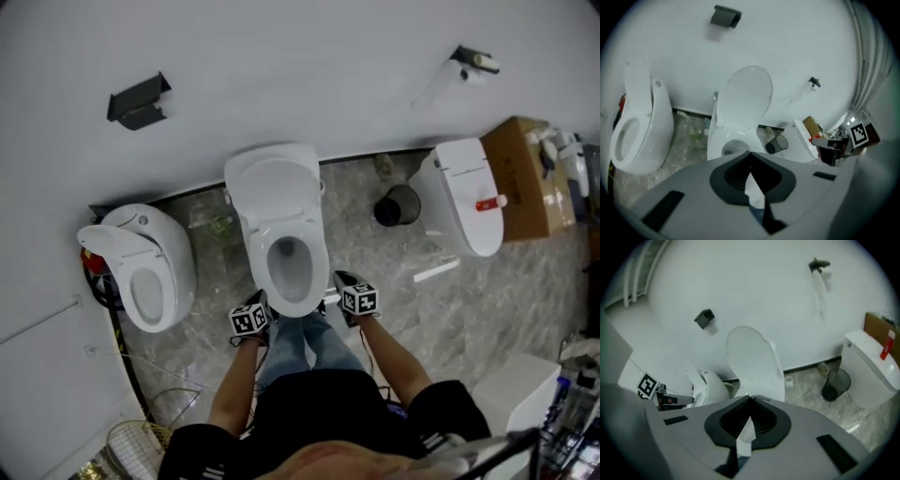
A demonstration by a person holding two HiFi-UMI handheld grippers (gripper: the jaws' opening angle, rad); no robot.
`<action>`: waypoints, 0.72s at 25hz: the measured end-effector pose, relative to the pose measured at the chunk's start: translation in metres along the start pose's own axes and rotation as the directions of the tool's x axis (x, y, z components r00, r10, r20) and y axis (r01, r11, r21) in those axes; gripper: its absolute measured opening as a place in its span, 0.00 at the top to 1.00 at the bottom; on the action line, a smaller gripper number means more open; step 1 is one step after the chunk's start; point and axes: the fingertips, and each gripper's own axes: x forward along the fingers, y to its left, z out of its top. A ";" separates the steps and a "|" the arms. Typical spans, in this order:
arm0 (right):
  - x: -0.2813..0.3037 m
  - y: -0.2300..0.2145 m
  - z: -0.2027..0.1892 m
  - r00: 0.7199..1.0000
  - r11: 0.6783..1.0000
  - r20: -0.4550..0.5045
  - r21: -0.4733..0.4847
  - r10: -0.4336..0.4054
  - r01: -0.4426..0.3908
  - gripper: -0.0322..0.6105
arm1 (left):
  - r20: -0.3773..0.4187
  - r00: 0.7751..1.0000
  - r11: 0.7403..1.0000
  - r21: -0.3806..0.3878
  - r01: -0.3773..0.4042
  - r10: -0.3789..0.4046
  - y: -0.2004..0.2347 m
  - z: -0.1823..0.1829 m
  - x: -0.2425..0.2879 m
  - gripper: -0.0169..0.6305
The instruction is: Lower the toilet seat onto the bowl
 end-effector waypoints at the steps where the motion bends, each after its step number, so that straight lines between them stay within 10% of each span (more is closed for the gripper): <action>1: -0.013 0.004 0.026 0.998 0.998 0.061 -0.061 -0.014 0.018 0.93 | 0.060 0.998 0.999 0.036 0.004 -0.006 -0.008 0.026 -0.013 0.96; 5: -0.064 0.029 0.126 0.952 0.945 0.299 -0.292 -0.058 0.149 0.93 | 0.325 0.943 0.994 0.103 0.038 -0.070 -0.045 0.130 -0.070 0.96; 10: -0.148 0.084 0.186 0.869 0.923 0.495 -0.328 -0.013 0.201 0.93 | 0.544 0.832 0.980 0.197 -0.004 -0.105 -0.092 0.189 -0.174 0.96; 18: -0.273 0.161 0.263 0.662 0.933 0.747 -0.278 0.062 0.227 0.92 | 0.793 0.584 0.929 0.329 -0.170 -0.174 -0.162 0.240 -0.328 0.96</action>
